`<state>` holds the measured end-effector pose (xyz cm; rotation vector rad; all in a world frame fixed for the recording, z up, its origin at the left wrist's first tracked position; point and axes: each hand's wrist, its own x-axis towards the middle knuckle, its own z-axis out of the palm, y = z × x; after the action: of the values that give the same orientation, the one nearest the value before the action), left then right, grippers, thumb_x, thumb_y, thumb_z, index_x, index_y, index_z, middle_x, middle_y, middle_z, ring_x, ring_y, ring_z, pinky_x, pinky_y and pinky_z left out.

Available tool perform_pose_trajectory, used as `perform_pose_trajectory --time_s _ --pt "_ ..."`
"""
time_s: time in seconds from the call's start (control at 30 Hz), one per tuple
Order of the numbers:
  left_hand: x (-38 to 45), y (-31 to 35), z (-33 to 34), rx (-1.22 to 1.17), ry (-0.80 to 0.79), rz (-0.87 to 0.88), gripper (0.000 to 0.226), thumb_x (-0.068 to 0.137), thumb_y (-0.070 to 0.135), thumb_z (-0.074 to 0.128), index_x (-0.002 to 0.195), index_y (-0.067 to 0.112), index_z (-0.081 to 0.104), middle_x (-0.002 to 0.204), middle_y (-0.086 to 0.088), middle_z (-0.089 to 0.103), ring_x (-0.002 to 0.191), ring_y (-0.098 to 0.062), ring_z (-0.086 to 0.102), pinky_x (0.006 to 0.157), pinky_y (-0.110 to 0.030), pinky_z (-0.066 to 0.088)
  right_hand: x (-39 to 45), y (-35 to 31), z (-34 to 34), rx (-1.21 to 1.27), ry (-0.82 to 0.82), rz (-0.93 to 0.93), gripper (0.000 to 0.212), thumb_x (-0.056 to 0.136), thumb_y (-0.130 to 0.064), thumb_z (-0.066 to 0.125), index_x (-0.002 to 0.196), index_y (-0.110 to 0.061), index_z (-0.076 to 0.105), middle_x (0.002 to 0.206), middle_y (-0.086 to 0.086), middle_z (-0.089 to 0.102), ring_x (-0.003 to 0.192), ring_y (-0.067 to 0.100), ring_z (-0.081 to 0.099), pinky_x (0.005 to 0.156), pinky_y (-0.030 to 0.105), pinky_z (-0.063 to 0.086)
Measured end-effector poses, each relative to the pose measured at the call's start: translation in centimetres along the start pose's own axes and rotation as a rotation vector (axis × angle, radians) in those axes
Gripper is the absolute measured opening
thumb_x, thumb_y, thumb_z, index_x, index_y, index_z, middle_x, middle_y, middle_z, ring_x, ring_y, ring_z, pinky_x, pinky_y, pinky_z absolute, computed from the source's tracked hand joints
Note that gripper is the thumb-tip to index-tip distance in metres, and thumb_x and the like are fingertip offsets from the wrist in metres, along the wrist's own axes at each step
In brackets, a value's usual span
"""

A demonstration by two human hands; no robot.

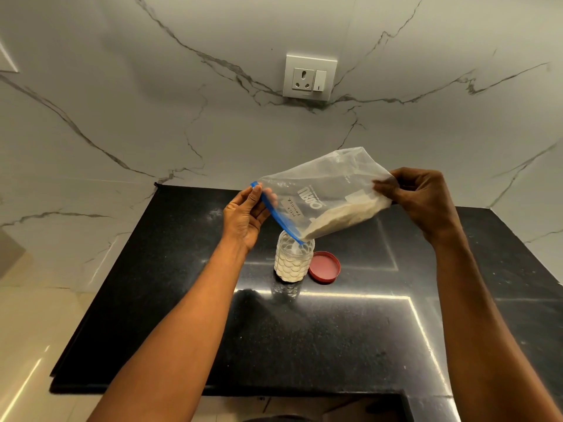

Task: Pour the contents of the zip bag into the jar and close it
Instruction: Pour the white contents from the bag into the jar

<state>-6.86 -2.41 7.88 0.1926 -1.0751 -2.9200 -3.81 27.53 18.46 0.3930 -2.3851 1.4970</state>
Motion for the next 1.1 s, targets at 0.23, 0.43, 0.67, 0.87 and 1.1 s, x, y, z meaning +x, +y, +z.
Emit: perform_pose_trajectory --time_s 0.23,0.43,0.67,0.87,1.1 --pt "-0.2 -0.4 0.2 0.011 -0.009 0.016 0.01 0.095 0.005 0.059 0.096 0.009 0.069 0.085 -0.007 0.076 0.077 -0.018 0.075 0.071 -0.033 0.063 -0.6 0.4 -0.3 0.012 -0.008 0.018 0.016 0.085 -0.015 0.072 0.097 -0.003 0.074 0.091 0.014 0.074 0.087 0.026 0.072 0.077 0.04 0.06" --pt "0.1 0.2 0.5 -0.013 -0.013 0.014 0.011 0.092 0.004 0.062 0.092 0.01 0.072 0.087 -0.009 0.076 0.08 -0.02 0.075 0.071 -0.035 0.063 0.0 0.2 -0.4 0.02 0.005 0.019 0.015 0.084 -0.016 0.073 0.096 -0.008 0.075 0.088 0.008 0.076 0.085 0.026 0.072 0.079 0.044 0.059" --pt "-0.1 -0.2 0.6 -0.035 0.004 0.004 0.012 0.095 0.006 0.059 0.095 0.011 0.07 0.086 -0.007 0.077 0.08 -0.018 0.075 0.07 -0.034 0.063 0.2 1.0 -0.1 0.003 0.065 -0.048 0.017 0.084 -0.014 0.073 0.098 -0.006 0.075 0.092 0.01 0.075 0.087 0.028 0.072 0.079 0.042 0.059" --pt "-0.1 -0.4 0.2 -0.059 0.021 -0.019 0.01 0.094 0.006 0.061 0.098 0.009 0.07 0.089 -0.009 0.076 0.081 -0.02 0.074 0.069 -0.034 0.062 0.3 0.7 0.1 -0.006 0.062 -0.088 0.02 0.082 -0.014 0.074 0.099 -0.003 0.073 0.093 0.012 0.074 0.086 0.027 0.072 0.078 0.038 0.061" --pt "0.0 -0.5 0.0 -0.052 0.023 -0.013 0.01 0.094 0.006 0.061 0.098 0.009 0.07 0.088 -0.008 0.076 0.083 -0.019 0.074 0.072 -0.034 0.063 0.1 0.9 0.5 0.016 0.084 -0.111 0.022 0.082 -0.013 0.074 0.1 0.0 0.071 0.095 0.014 0.072 0.088 0.024 0.072 0.076 0.03 0.061"
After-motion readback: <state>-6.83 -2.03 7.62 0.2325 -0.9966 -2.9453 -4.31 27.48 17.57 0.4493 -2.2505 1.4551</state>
